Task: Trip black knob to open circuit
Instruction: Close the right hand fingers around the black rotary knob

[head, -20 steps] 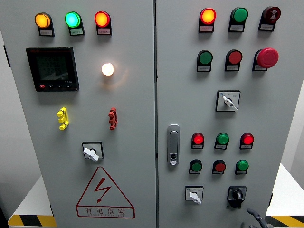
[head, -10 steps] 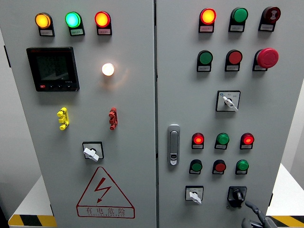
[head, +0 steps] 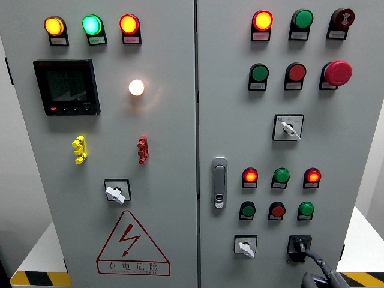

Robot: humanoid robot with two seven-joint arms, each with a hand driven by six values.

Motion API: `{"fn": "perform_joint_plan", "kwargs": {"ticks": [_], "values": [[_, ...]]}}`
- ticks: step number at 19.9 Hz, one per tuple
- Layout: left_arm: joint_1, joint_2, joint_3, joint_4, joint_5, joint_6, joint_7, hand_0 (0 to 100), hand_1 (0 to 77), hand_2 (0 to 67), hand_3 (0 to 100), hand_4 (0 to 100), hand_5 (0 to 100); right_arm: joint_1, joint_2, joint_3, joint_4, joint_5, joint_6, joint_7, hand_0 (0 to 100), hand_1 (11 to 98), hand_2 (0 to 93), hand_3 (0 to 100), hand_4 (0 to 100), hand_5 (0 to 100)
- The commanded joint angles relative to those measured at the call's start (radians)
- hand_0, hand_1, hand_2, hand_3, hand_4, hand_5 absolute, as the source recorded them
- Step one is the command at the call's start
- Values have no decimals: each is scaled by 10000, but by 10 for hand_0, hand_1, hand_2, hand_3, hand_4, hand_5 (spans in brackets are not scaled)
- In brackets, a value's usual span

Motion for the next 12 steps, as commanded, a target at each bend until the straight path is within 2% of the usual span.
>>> {"fn": "perform_joint_plan", "kwargs": {"ticks": [1, 4, 6, 11, 12], "values": [[2, 1, 0, 0, 0, 0, 0, 0, 33, 129, 214, 67, 16, -100, 48, -88, -56, 0, -17, -3, 1000, 659, 6, 884, 933, 1000], [2, 1, 0, 0, 0, 0, 0, 0, 33, 129, 214, 67, 16, -162, 64, -89, -88, 0, -63, -3, 1000, 658, 6, 884, 933, 1000], [2, -15, 0, 0, 0, 0, 0, 0, 32, 129, 214, 67, 16, -162, 48, -134, -72, 0, -63, -3, 1000, 656, 6, 884, 934, 1000], [2, 1, 0, 0, 0, 0, 0, 0, 32, 129, 214, 67, 16, -146, 63, -196, -88, 0, -63, -3, 1000, 651, 7, 886, 936, 1000], [2, 1, 0, 0, 0, 0, 0, 0, 32, 129, 214, 67, 16, -146, 48, -211, -103, 0, -63, -3, 1000, 650, 7, 887, 936, 1000]]}}
